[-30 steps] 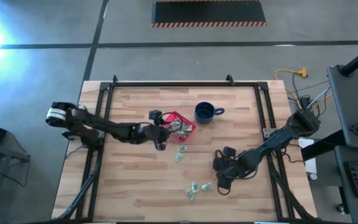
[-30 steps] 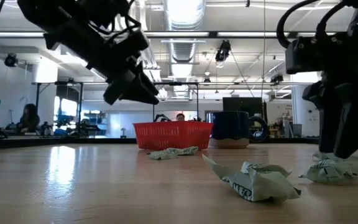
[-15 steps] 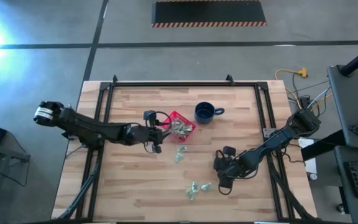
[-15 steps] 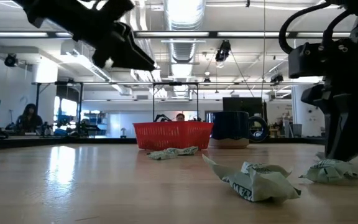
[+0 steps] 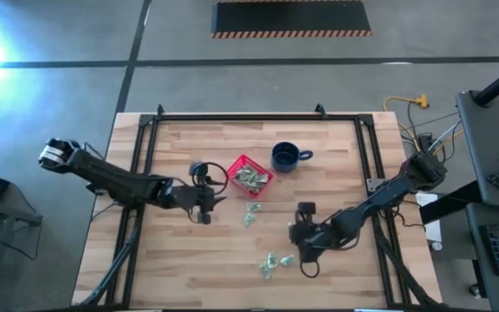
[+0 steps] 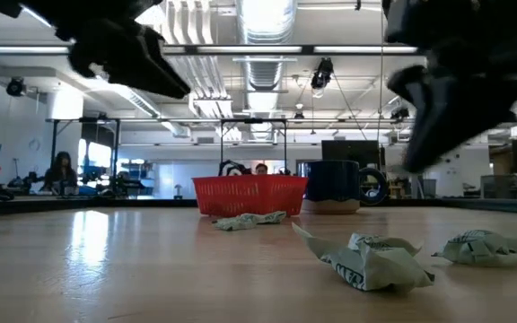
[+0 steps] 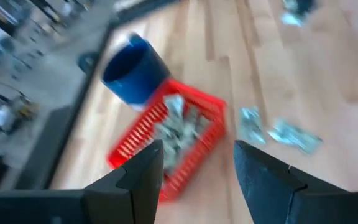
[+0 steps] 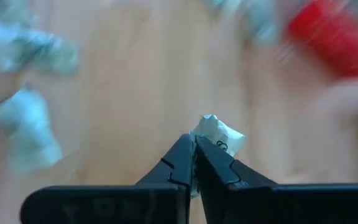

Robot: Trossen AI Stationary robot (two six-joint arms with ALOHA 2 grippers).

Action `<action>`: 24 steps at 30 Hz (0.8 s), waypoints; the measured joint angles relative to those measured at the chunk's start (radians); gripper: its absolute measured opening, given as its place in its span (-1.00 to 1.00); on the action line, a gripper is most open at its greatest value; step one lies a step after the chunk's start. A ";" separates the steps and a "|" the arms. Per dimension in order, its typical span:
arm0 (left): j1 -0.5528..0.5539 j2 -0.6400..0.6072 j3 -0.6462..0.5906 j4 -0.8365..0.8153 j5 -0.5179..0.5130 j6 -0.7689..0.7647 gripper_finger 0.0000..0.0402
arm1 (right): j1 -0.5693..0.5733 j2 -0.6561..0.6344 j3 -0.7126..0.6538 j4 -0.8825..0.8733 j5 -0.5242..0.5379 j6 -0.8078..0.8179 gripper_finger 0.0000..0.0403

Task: Pick and place items into bin
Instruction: Put the stevia packet into the bin

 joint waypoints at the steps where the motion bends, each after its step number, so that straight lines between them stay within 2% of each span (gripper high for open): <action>1: -0.010 -0.002 0.000 -0.029 0.007 -0.025 -0.11 | -0.003 0.000 0.013 0.001 0.047 -0.041 -0.96; 4: -0.038 -0.004 -0.006 -0.073 0.065 -0.093 -0.11 | -0.021 0.000 0.049 0.009 0.204 -0.161 -0.96; 8: -0.074 0.008 -0.028 -0.071 0.234 -0.135 -0.11 | -0.060 0.000 0.067 0.065 0.420 -0.305 -0.96; 11: -0.098 0.027 -0.038 -0.071 0.333 -0.197 -0.11 | -0.109 0.000 0.064 0.162 0.482 -0.425 -0.96; 14: -0.121 0.053 -0.045 -0.066 0.369 -0.252 -0.11 | -0.177 0.000 0.062 0.259 0.444 -0.512 -0.96; 18: -0.145 0.099 -0.048 -0.033 0.377 -0.281 -0.11 | -0.289 0.000 0.055 0.356 0.289 -0.576 -0.96; 24: -0.157 0.181 -0.048 0.077 0.392 -0.274 -0.11 | -0.454 0.016 0.051 0.434 0.100 -0.587 -0.96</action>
